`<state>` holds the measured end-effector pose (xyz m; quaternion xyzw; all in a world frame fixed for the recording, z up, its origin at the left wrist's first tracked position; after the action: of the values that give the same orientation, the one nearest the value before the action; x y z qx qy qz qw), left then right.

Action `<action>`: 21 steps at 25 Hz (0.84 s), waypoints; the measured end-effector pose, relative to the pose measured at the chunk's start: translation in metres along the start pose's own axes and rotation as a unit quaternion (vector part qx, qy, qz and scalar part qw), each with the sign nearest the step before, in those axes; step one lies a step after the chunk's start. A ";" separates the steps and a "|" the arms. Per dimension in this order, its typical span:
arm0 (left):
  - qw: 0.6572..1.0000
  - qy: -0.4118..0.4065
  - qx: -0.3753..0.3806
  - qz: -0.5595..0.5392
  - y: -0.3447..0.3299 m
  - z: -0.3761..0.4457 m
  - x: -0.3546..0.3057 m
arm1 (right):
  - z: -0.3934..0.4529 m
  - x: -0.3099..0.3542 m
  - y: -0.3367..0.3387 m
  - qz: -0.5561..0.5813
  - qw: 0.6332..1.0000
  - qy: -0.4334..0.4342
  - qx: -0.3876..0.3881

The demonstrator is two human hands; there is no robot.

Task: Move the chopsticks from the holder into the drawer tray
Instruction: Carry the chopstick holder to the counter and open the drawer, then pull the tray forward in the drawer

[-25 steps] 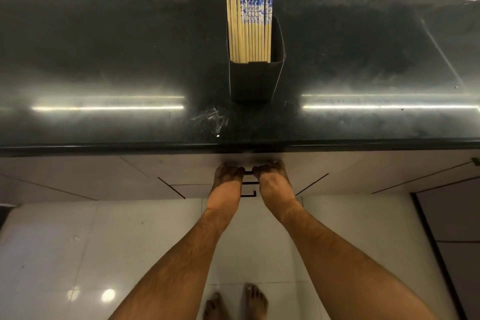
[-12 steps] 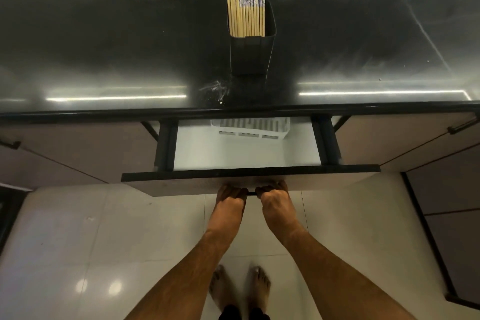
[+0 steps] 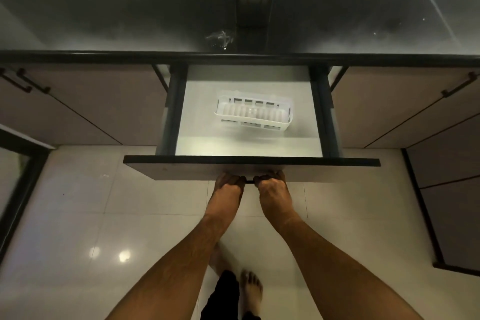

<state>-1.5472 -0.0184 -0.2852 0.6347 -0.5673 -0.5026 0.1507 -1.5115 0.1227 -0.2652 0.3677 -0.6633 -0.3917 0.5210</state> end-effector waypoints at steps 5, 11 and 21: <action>1.000 0.002 -0.014 0.007 -0.021 -0.042 0.007 | -0.050 0.006 -0.014 0.004 1.000 0.005 -0.001; 0.999 -0.029 -0.014 0.025 -0.032 -0.063 0.013 | -0.072 0.012 -0.017 -0.030 0.999 0.035 -0.017; 0.885 -0.356 -0.254 0.161 0.036 -0.114 -0.044 | -0.100 0.023 0.074 -0.030 0.947 0.189 -0.260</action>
<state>-1.4689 -0.0348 -0.1854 0.2531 -0.5303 -0.7903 0.1737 -1.4234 0.1195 -0.1738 0.3065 -0.4165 -0.4898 0.7019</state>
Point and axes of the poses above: each hand's wrist, its own z-axis towards the middle knuckle, its own y-axis out of the back of the hand, x = y × z, the point moved 5 cm from there along z, towards the middle knuckle, and after that the axes turned 3 degrees about y, right-handed, at the moved point
